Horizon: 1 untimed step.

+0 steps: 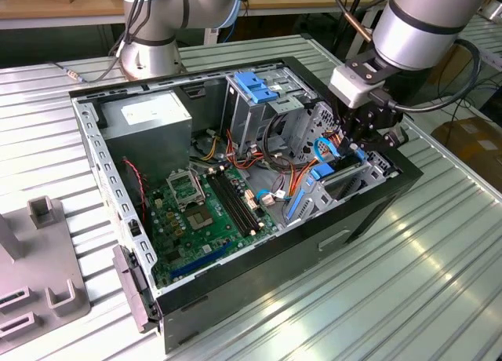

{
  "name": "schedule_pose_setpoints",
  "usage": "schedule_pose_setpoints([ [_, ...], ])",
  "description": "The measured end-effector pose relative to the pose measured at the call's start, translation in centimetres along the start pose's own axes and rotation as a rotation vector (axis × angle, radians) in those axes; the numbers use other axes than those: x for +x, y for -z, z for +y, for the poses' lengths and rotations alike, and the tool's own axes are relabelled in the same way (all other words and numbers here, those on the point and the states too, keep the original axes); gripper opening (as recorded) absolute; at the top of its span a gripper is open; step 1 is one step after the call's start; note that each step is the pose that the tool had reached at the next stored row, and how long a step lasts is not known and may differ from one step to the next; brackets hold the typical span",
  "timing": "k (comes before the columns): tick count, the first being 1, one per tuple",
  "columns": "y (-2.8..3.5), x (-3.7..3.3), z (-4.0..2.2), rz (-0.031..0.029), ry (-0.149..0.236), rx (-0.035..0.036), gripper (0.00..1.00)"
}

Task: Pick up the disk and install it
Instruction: 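Insert the second disk wire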

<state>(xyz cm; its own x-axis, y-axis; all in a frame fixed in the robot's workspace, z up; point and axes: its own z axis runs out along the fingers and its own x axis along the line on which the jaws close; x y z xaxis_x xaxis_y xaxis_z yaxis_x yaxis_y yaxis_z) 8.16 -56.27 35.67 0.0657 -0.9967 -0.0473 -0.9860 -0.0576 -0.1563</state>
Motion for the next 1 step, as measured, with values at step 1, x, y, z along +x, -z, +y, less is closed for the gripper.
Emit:
schedule_pose_setpoints([
  [1, 0.01, 0.0, 0.0, 0.0001, 0.0, 0.0, 0.1],
])
